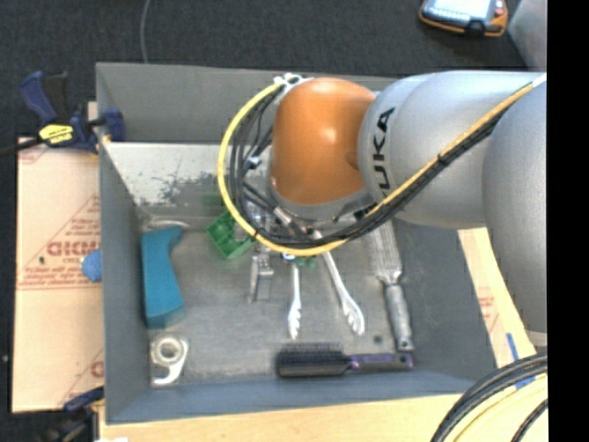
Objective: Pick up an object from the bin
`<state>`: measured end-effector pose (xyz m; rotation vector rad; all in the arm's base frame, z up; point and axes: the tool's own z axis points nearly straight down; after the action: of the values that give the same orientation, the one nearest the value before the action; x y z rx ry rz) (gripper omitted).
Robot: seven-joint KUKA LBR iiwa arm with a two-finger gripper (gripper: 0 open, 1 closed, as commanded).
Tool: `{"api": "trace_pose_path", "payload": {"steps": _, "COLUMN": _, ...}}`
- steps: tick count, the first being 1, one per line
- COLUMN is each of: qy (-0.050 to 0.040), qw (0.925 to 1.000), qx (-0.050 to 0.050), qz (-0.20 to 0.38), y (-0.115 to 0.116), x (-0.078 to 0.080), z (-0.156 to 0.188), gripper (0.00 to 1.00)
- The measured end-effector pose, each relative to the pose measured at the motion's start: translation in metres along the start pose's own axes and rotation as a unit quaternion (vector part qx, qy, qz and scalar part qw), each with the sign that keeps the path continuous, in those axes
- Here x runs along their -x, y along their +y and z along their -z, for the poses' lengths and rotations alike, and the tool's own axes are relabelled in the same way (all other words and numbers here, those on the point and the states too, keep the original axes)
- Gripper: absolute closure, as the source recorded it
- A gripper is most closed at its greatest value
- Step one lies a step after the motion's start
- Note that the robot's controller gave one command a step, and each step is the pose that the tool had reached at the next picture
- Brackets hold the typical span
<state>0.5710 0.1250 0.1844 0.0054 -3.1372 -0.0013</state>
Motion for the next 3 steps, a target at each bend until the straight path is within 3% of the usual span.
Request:
{"api": "trace_pose_path", "payload": {"steps": 1, "qy": -0.0038, "qw": 1.0000, "qx": 0.000, "qz": -0.002, "y": -0.001, "x": 0.002, "z": 0.004, "gripper": 0.00}}
{"api": "trace_pose_path", "payload": {"steps": 2, "qy": -0.0120, "qw": 0.9959, "qx": 0.002, "qz": 0.089, "y": 0.006, "x": 0.085, "z": -0.108, "gripper": 0.00}}
{"api": "trace_pose_path", "payload": {"steps": 3, "qy": -0.0119, "qw": 0.9874, "qx": 0.000, "qz": 0.158, "y": 0.004, "x": 0.076, "z": -0.062, "gripper": 0.00}}
